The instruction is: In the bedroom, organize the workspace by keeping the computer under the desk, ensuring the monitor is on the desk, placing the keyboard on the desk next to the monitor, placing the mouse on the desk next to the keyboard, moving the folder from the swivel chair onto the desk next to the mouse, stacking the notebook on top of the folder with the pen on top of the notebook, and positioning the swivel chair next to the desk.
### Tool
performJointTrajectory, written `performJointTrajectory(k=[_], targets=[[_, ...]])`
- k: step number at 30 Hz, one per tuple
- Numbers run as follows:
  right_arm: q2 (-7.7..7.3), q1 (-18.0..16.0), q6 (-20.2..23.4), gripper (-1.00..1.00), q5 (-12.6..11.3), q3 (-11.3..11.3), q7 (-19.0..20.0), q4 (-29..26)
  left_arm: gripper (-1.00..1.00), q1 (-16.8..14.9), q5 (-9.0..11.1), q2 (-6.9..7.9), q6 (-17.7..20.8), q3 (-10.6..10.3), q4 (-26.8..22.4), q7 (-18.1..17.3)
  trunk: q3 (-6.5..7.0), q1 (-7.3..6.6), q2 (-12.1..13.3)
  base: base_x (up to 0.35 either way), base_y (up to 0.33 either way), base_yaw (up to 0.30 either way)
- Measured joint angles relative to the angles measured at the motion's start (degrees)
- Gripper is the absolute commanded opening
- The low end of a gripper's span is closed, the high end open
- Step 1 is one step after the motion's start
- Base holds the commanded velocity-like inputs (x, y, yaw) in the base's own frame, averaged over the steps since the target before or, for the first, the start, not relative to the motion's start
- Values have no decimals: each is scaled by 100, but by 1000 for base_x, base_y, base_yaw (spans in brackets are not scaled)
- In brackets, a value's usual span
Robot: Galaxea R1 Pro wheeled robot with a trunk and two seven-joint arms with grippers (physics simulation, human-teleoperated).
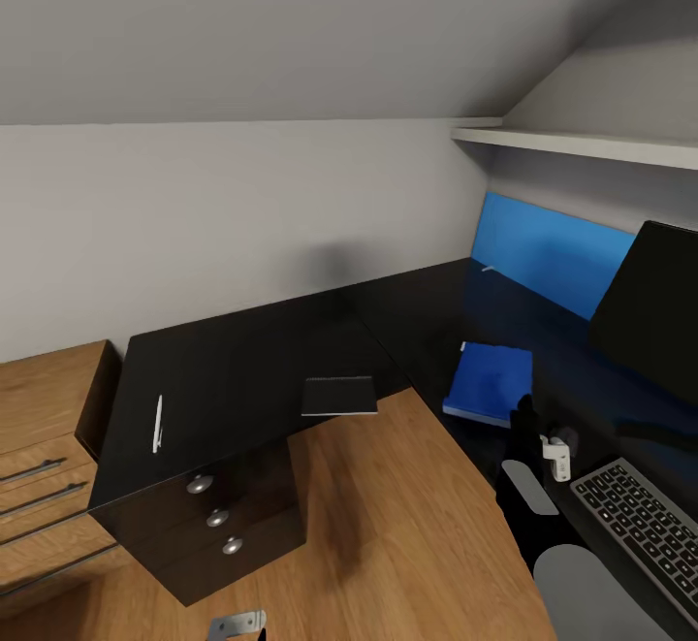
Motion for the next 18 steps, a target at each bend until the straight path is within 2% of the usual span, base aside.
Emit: performJointTrajectory(k=[8,13,18], targets=[[0,0,0,100,0,0,0,0,100,0,0,-3,-4,-2,0,-3,0,0,0,-2,0,0],[0,0,0,100,5,0,0,0,100,0,-6,-1,-1,-2,5,-8,0,2,0,-164,0,0],[0,0,0,100,9,0,0,-7,100,0,-6,1,5,-2,0,-9,0,0,0,-25,0,0]])
